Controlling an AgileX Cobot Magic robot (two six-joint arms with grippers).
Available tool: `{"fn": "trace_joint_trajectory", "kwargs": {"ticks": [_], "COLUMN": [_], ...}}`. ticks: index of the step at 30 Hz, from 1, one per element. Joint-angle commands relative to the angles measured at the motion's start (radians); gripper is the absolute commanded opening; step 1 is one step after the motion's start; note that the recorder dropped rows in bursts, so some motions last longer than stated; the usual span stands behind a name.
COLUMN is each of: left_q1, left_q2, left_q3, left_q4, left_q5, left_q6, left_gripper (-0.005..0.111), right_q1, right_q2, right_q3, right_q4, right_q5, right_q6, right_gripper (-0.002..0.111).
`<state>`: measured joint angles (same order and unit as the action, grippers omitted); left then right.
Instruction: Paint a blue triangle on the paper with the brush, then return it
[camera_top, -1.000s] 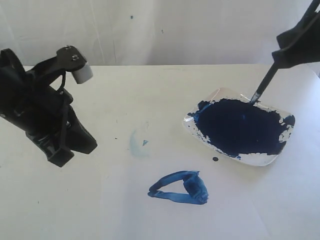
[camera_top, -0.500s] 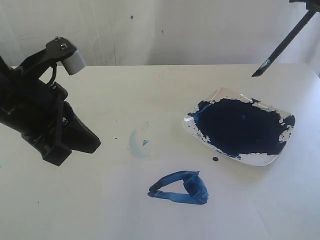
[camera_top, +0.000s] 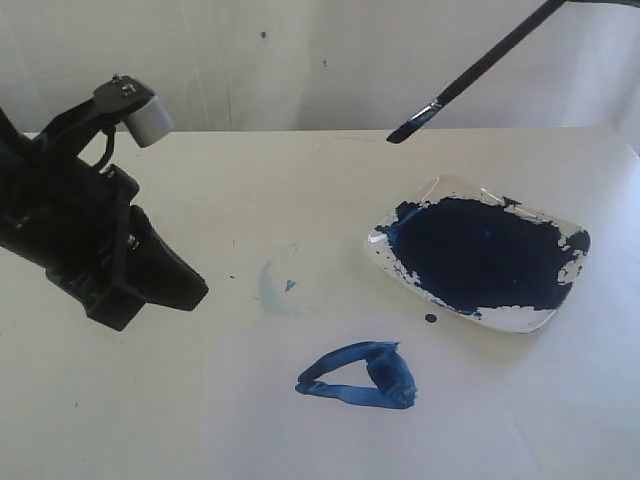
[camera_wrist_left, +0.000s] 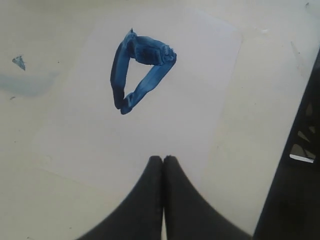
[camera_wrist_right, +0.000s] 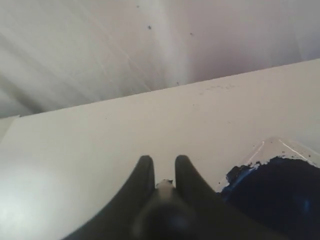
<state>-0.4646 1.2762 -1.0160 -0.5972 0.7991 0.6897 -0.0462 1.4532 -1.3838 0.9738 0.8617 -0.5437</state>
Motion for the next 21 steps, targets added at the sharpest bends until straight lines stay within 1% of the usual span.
{"fn": "trace_joint_trajectory", "kwargs": {"ticks": [1, 5, 8, 14, 19, 21], "left_q1": [0.003, 0.003, 0.003, 0.003, 0.003, 0.003], "left_q2": [-0.011, -0.011, -0.011, -0.011, -0.011, -0.011], "left_q3": [0.007, 0.007, 0.007, 0.007, 0.007, 0.007], "left_q4": [-0.031, -0.031, -0.031, -0.031, -0.033, -0.038], "left_q5": [0.029, 0.031, 0.031, 0.029, 0.017, 0.017], "left_q6": [-0.005, -0.005, -0.005, -0.005, -0.005, -0.005], "left_gripper": [0.000, 0.000, 0.000, 0.000, 0.000, 0.000], "right_q1": [-0.105, -0.197, -0.248, -0.330, -0.411, -0.434], "right_q2": [0.070, 0.166, 0.230, 0.300, 0.349, 0.371], "right_q3": [-0.006, -0.006, -0.004, 0.069, 0.136, 0.153], "right_q4": [0.044, 0.140, 0.157, 0.172, 0.315, 0.327], "right_q5": [0.073, 0.213, 0.281, 0.272, 0.313, 0.335], "right_q6": [0.018, -0.047, -0.047, -0.075, -0.178, -0.196], "right_gripper": [0.000, 0.000, 0.000, 0.000, 0.000, 0.000]}}
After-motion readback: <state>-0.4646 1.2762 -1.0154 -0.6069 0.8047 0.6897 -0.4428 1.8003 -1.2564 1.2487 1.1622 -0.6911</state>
